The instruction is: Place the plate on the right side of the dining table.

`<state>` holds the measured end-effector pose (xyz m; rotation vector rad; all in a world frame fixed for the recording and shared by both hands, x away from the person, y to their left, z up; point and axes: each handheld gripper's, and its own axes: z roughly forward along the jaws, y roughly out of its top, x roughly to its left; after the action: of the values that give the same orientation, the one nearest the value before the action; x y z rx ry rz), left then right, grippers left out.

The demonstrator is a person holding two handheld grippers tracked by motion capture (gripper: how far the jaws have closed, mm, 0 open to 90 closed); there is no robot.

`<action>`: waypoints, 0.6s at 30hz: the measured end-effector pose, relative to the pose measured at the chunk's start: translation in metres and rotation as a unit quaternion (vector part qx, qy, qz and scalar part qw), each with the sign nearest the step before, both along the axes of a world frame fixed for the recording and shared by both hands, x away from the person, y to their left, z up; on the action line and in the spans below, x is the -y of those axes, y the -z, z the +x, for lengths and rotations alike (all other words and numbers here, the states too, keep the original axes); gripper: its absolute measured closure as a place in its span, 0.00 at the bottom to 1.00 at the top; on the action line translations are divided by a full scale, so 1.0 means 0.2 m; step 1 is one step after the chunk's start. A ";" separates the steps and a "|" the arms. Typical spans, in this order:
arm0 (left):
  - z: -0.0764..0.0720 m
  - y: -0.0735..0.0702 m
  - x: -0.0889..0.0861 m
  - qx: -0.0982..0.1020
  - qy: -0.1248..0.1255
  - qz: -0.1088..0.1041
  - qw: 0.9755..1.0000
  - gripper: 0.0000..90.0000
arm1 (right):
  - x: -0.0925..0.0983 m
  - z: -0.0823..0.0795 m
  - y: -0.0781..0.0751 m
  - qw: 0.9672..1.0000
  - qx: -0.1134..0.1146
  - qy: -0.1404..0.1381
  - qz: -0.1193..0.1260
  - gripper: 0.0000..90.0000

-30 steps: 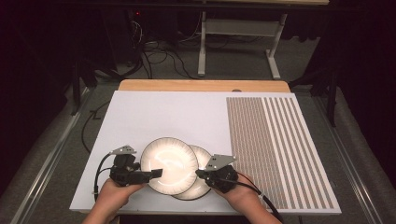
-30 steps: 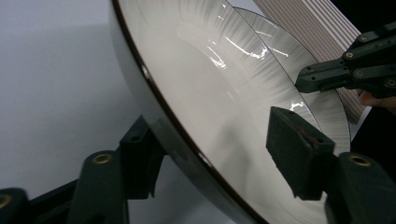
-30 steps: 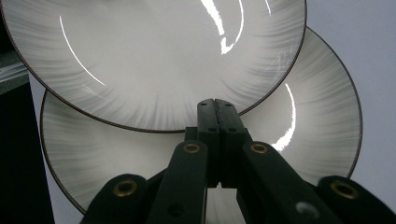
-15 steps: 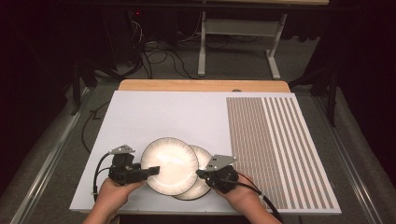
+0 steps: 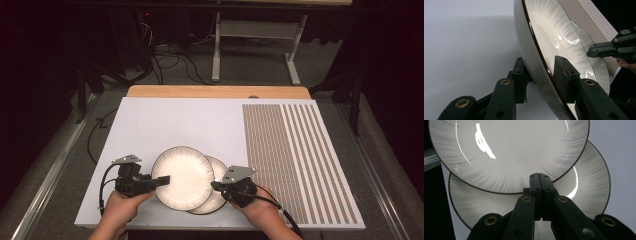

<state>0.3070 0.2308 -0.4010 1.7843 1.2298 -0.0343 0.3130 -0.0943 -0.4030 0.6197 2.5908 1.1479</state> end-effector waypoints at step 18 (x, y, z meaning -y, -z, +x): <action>-0.01 -0.01 -0.02 0.017 -0.002 -0.034 0.999 0.79 | 0.12 -0.01 -0.08 0.999 0.016 0.028 0.042 0.85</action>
<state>0.3044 0.2347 -0.3988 1.7164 1.1953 -0.0429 0.3114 -0.1189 -0.3867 0.6816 2.4923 1.2439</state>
